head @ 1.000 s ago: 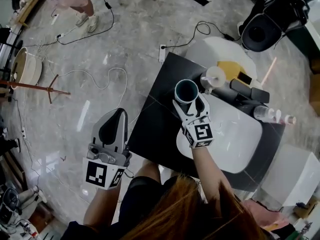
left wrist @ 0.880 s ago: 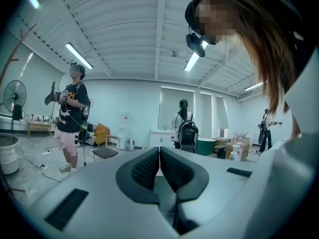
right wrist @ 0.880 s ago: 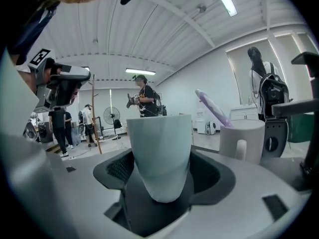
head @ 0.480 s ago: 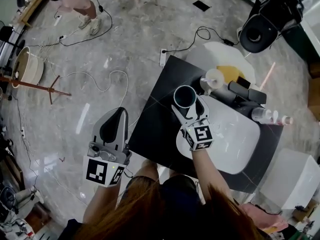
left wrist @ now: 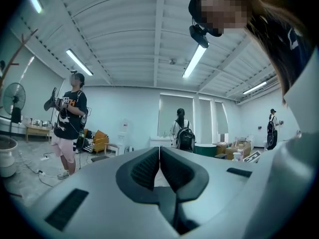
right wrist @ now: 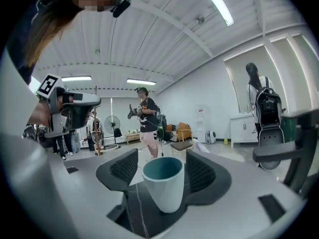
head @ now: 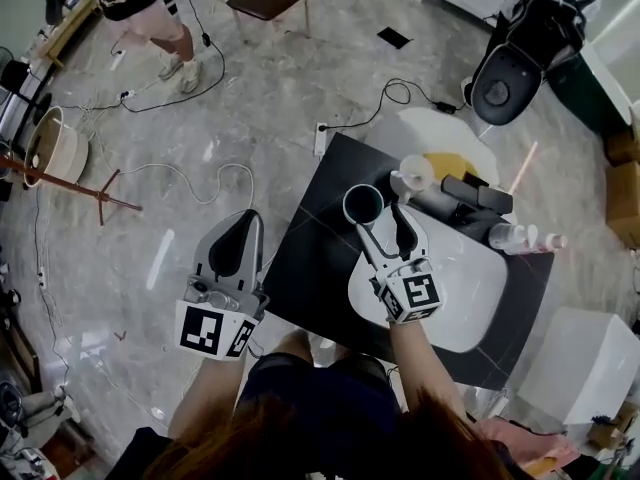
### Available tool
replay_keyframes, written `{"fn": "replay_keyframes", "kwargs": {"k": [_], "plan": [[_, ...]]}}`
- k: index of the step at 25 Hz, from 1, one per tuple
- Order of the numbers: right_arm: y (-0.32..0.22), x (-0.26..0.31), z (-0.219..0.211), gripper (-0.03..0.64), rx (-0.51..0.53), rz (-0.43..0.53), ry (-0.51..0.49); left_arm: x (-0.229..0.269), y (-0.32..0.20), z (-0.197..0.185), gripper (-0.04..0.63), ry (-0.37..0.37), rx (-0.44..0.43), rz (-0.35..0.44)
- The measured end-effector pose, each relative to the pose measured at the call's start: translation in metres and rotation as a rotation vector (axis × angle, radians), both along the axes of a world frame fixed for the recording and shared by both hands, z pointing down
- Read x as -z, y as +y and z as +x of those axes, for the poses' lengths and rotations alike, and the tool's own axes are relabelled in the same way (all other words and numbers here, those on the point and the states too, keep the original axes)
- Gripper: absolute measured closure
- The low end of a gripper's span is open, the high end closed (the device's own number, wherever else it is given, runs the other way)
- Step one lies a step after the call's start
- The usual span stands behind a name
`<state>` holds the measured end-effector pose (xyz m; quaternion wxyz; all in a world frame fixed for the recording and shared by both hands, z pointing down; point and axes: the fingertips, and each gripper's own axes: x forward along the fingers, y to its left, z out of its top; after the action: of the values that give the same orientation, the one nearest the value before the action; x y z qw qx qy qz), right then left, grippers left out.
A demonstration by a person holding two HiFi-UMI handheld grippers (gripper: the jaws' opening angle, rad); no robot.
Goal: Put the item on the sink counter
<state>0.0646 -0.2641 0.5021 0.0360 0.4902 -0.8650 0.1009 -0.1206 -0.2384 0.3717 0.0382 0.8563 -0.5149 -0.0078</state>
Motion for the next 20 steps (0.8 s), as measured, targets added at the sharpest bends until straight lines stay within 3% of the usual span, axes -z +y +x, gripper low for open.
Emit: {"fn": "replay_keyframes", "kwargs": {"k": [13, 20], "plan": [[0.024, 0.128, 0.013, 0.6, -0.013, 0.187, -0.046, 0.056, -0.001, 0.01, 0.572, 0.034, -0.026, 0.114], [0.04, 0.185, 0.01, 0.6, -0.026, 0.271, -0.093, 0.087, 0.003, 0.02, 0.572, 0.046, -0.061, 0.177]]}}
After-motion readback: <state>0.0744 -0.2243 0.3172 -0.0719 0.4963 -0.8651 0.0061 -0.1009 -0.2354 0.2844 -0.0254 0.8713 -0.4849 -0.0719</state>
